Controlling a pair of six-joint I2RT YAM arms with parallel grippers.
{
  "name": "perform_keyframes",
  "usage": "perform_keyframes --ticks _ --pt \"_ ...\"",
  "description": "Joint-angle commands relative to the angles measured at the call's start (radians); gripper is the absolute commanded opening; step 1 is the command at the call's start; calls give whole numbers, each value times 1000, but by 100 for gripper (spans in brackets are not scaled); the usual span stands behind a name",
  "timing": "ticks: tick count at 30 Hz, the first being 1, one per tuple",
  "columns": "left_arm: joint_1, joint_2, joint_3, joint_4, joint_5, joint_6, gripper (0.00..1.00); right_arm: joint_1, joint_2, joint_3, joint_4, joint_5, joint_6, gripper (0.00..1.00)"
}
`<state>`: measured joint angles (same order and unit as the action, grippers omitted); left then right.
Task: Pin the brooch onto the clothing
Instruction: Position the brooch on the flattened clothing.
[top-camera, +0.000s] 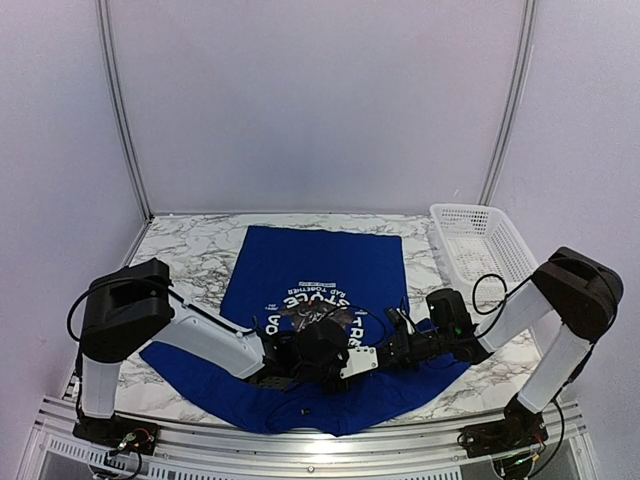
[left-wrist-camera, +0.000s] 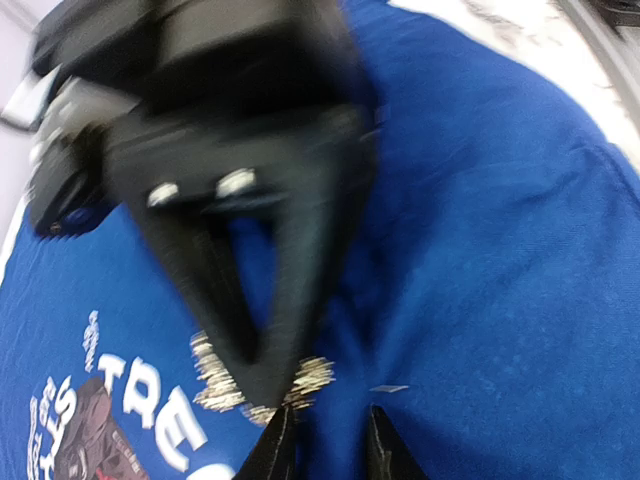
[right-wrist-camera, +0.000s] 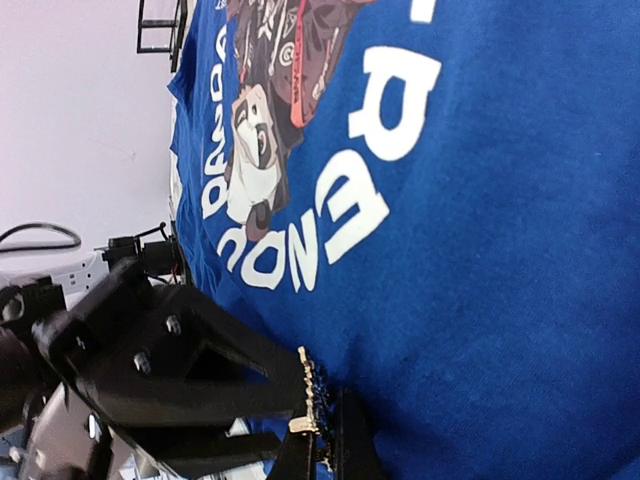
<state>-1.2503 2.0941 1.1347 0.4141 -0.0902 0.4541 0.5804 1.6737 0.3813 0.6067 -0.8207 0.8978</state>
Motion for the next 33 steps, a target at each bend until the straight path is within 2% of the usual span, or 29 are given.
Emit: perform_keyframes --ticks 1,5,14,18,21,25,28,30,33 --pt "18 -11 -13 81 -93 -91 25 26 -13 -24 -17 -43 8 0" --pt "20 -18 -16 101 -113 -125 27 25 -15 -27 -27 -48 3 0" --pt "32 -28 -33 110 -65 -158 31 25 -41 -23 -84 -79 -35 0" --pt "43 -69 -63 107 -24 -182 44 22 -52 -8 -103 -82 -67 0" --pt "65 -119 -85 87 66 -236 53 20 -50 5 -106 -81 -78 0" --pt "126 -147 -86 70 304 -416 56 16 -33 7 -105 -85 -86 0" --pt "178 -107 -54 69 468 -612 50 17 -23 4 -98 -93 -87 0" --pt "186 -76 -38 71 510 -712 45 17 -23 4 -95 -92 -88 0" --pt "183 -49 -31 82 529 -745 44 18 -25 4 -93 -91 -93 0"
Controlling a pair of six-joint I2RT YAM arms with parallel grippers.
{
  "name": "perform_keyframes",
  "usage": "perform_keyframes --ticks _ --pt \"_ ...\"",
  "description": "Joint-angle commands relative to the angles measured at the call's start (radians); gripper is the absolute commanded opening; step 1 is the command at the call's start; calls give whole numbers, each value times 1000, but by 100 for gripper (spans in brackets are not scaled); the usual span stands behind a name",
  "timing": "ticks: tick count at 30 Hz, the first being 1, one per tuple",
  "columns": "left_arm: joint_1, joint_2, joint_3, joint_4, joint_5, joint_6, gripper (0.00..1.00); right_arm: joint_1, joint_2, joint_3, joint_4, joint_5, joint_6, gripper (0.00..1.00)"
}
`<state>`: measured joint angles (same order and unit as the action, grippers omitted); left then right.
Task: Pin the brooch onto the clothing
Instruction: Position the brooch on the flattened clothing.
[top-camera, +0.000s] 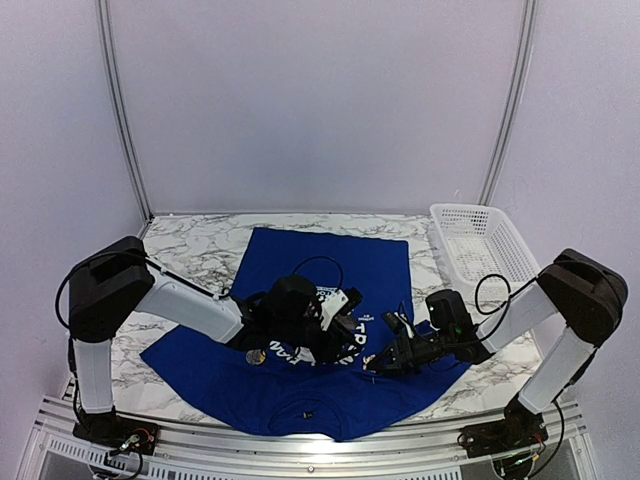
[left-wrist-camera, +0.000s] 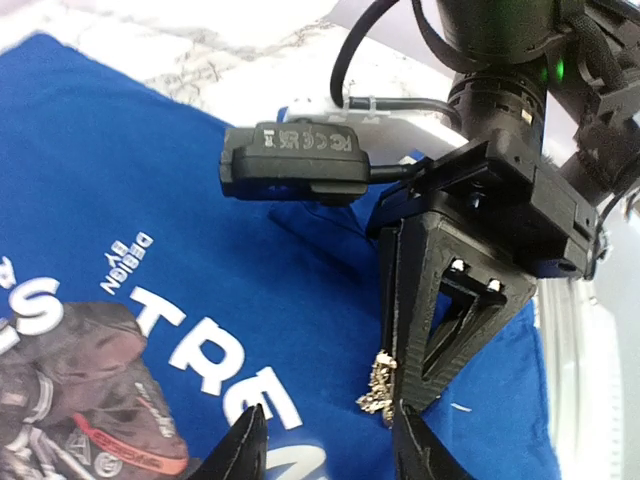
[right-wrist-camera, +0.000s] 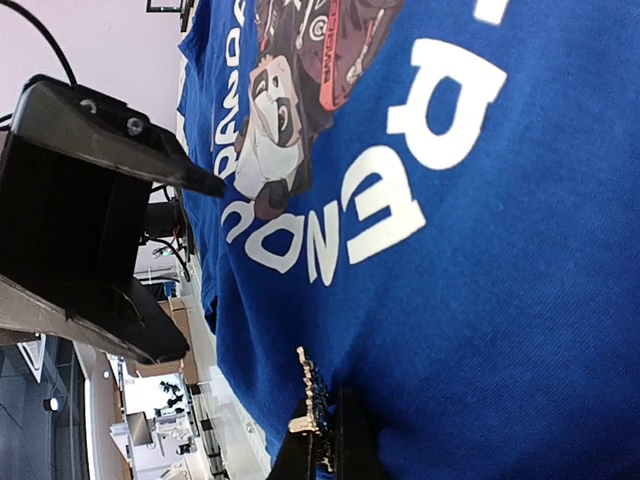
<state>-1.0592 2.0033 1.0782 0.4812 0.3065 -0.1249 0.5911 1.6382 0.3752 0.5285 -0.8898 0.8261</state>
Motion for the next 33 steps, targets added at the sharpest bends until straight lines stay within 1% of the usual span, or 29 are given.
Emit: perform_keyframes --ticks 1,6,8,11,15,17,22,25,27,33 --pt "-8 48 26 21 135 -172 44 7 12 10 -15 -24 -26 0" --pt "-8 70 18 92 160 -203 44 6 19 8 -10 -35 -34 0" --pt "-8 95 30 96 172 -213 44 6 26 8 -3 -45 -36 0" --pt "-8 124 44 104 188 -229 40 7 37 11 8 -57 -36 0" --pt "-1 136 45 106 171 -229 32 7 47 13 24 -67 -37 0" --pt "6 142 46 106 175 -231 30 6 50 14 30 -70 -38 0" --pt "8 172 69 113 255 -241 29 7 59 19 29 -83 -50 0" --pt "8 192 90 113 308 -236 25 6 64 19 43 -89 -49 0" --pt "8 193 92 114 316 -232 22 6 64 22 42 -89 -56 0" --pt "8 197 95 115 355 -234 10 4 60 27 38 -87 -64 0"
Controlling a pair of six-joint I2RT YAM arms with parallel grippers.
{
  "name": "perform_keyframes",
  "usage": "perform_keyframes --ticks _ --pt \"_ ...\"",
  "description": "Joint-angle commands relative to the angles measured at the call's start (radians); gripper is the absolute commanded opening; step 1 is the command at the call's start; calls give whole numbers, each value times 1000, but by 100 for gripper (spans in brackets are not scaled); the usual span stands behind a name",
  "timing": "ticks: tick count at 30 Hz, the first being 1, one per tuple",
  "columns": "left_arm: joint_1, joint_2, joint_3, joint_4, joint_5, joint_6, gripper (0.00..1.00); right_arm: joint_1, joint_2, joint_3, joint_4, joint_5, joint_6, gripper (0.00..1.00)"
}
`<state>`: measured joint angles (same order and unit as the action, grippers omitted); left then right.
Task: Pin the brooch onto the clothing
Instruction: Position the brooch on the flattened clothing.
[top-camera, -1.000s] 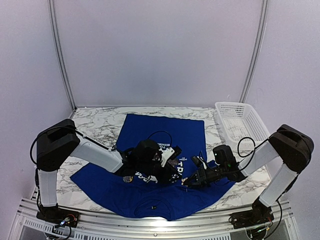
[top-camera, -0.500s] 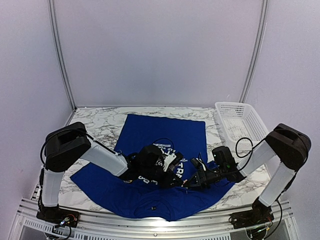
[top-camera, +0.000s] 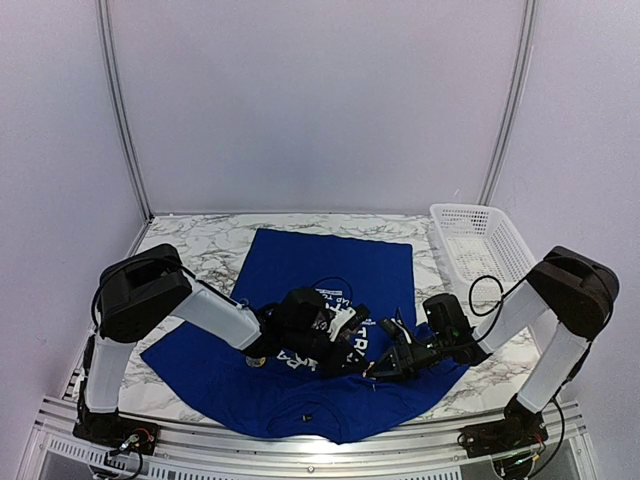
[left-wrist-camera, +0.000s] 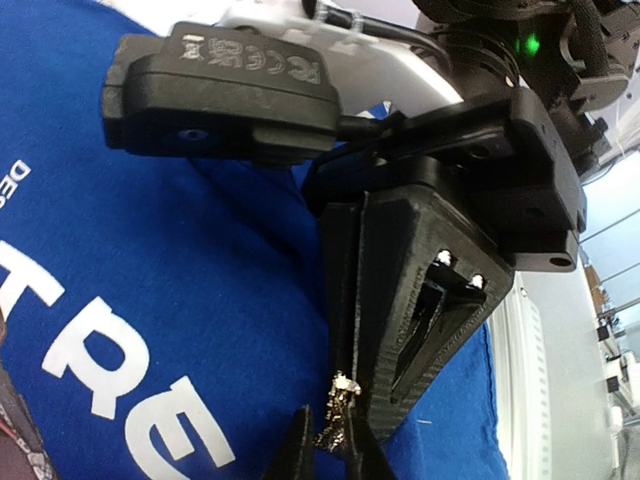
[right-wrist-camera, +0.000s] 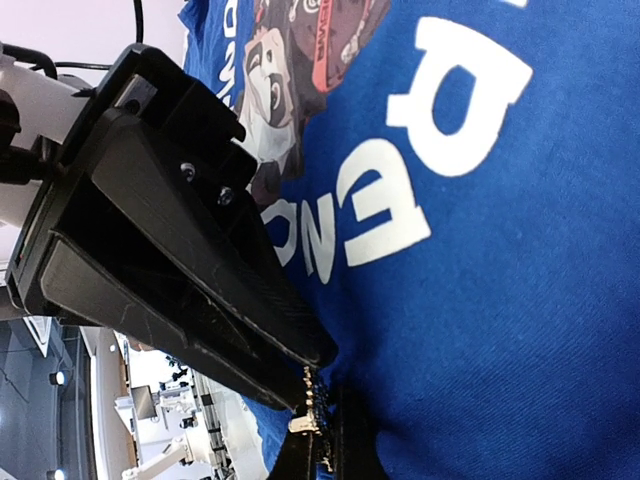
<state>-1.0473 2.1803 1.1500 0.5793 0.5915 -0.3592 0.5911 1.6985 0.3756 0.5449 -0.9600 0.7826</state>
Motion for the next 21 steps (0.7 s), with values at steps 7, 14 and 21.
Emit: perform_keyframes --ticks 7,14,21 --pt "-2 17 16 16 84 -3 16 3 -14 30 20 -6 -30 0" --pt "16 35 30 16 71 -35 23 7 -40 20 25 -3 -51 0" --pt "11 32 34 16 129 -12 17 7 -49 23 37 -3 -61 0"
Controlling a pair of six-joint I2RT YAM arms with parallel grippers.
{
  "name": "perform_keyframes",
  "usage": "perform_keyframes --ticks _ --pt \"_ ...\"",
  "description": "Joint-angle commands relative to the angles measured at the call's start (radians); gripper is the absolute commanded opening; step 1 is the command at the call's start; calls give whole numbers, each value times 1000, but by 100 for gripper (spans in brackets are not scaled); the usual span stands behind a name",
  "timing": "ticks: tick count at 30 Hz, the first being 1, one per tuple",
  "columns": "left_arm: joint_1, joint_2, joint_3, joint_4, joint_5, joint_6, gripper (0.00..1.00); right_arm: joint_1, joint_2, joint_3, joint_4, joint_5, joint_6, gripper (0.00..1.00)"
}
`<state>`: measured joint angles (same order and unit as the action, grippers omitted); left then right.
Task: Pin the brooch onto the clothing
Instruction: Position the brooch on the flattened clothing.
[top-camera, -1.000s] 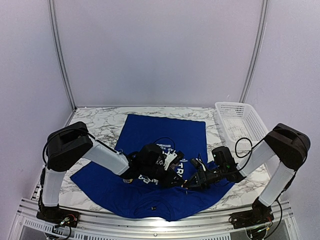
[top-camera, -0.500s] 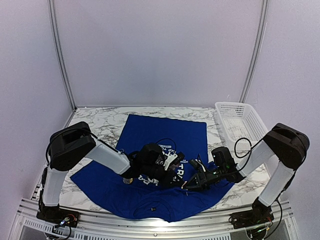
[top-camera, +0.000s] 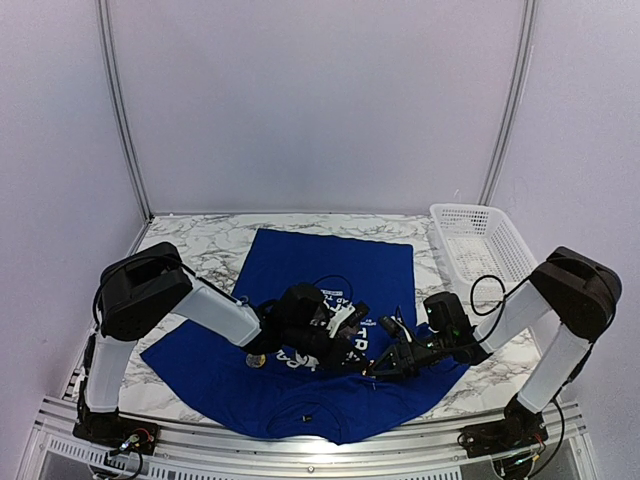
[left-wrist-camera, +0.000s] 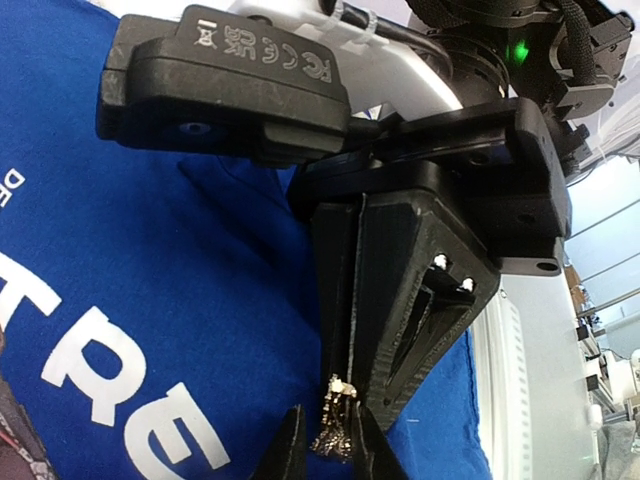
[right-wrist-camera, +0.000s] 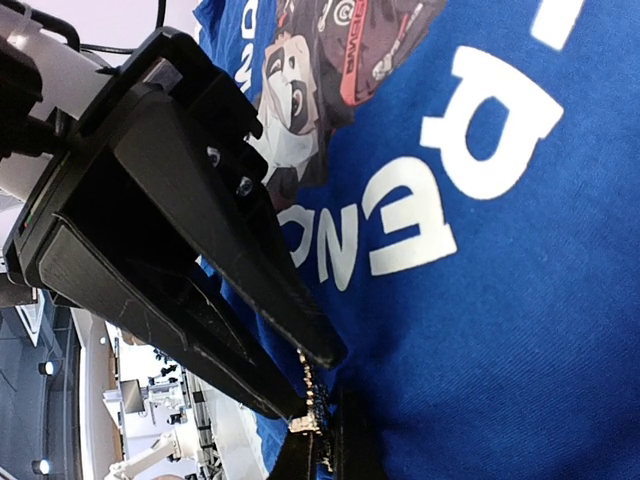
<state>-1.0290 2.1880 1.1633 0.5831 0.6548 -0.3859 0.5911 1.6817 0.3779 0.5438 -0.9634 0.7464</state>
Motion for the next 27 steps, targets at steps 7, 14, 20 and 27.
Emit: perform_keyframes --ticks 7,14,20,27 --pt "-12 23 26 12 158 45 3 6 -36 25 36 8 -34 0" --pt "-13 37 38 14 195 46 0 7 -36 23 37 11 -30 0" --pt "6 53 44 12 169 16 0 6 -49 35 -22 -1 -59 11" --pt "14 63 57 11 180 1 0 1 -92 85 -230 17 -181 25"
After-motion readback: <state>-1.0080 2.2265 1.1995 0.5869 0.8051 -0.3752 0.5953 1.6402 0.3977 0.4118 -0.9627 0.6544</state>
